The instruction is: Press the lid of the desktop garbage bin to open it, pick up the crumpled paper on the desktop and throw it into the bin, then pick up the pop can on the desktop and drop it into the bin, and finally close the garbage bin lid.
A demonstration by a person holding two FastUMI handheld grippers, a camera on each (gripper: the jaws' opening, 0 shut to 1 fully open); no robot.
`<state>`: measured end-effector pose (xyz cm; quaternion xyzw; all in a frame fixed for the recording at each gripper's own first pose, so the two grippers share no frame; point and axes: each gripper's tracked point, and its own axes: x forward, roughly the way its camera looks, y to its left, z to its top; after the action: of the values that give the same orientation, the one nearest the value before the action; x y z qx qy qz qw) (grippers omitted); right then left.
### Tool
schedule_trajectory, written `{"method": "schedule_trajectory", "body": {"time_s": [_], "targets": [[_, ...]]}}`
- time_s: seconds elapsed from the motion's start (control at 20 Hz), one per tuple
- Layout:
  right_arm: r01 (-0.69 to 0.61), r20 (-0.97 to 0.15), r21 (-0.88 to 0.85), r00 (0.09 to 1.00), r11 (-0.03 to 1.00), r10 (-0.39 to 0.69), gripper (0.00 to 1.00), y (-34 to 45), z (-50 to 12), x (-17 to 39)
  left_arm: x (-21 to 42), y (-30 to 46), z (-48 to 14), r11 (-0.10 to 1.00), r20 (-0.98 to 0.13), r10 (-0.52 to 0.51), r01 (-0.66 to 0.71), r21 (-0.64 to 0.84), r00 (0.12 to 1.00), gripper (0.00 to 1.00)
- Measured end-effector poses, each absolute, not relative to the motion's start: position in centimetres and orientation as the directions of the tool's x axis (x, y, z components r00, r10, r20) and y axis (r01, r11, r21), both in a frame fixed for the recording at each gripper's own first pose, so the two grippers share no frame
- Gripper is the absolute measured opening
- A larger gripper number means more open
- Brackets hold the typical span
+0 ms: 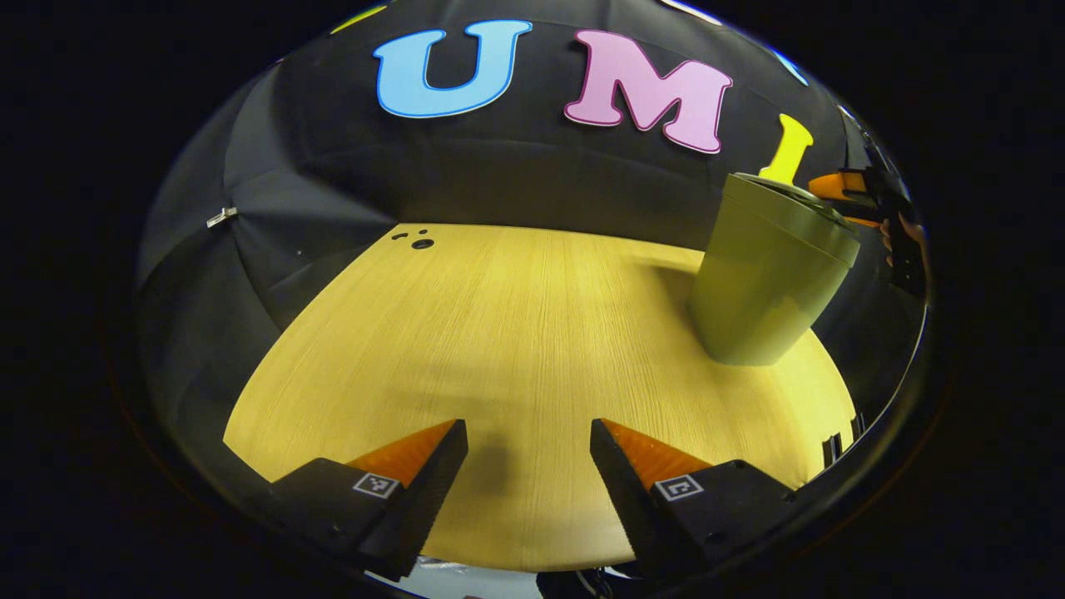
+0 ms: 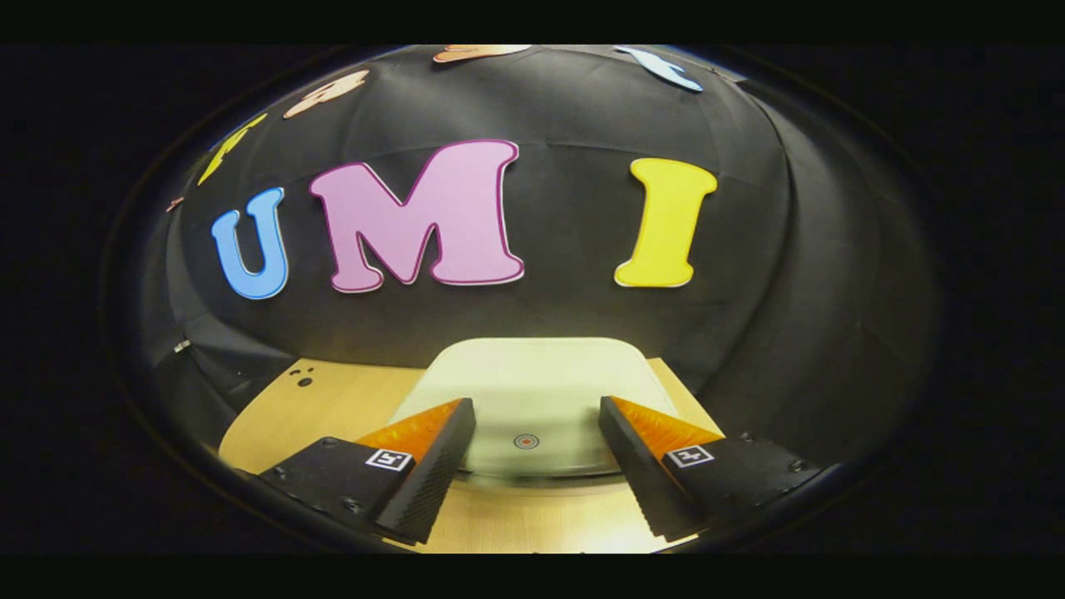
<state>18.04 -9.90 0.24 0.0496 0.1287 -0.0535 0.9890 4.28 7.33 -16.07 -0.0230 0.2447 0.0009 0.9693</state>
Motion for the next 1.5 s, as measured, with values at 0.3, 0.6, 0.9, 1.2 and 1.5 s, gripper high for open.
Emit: {"method": "schedule_trajectory", "body": {"time_s": [0.3, 0.6, 0.9, 1.2, 1.5], "targets": [[0.127, -0.264, 0.081, 0.959, 0.989, -0.102, 0.95, -9.8, 0.1, 17.8, 4.1, 7.4, -16.4, 0.998, -0.474, -0.021, -0.007, -0.057, 0.880, 0.95], [0.142, -0.278, 0.094, 0.954, 0.985, -0.111, 0.95, -9.7, -0.6, 18.1, 3.7, 8.4, -17.1, 0.997, -0.477, -0.024, -0.011, -0.070, 0.879, 0.95], [0.131, -0.252, 0.071, 0.962, 0.989, -0.109, 0.96, -9.2, -0.5, 18.0, 3.9, 8.2, -16.5, 0.996, -0.457, -0.037, -0.002, -0.085, 0.889, 0.96], [0.138, -0.168, 0.082, 0.978, 0.987, -0.123, 0.98, -7.6, 1.4, 16.2, 4.6, 7.8, -12.1, 0.998, -0.352, -0.057, 0.052, -0.025, 0.934, 0.95], [0.099, -0.051, 0.062, 0.994, 0.993, -0.096, 0.97, -3.6, 3.7, 12.0, 3.6, 7.1, -5.8, 0.993, -0.197, -0.094, 0.107, 0.054, 0.976, 0.95]]}}
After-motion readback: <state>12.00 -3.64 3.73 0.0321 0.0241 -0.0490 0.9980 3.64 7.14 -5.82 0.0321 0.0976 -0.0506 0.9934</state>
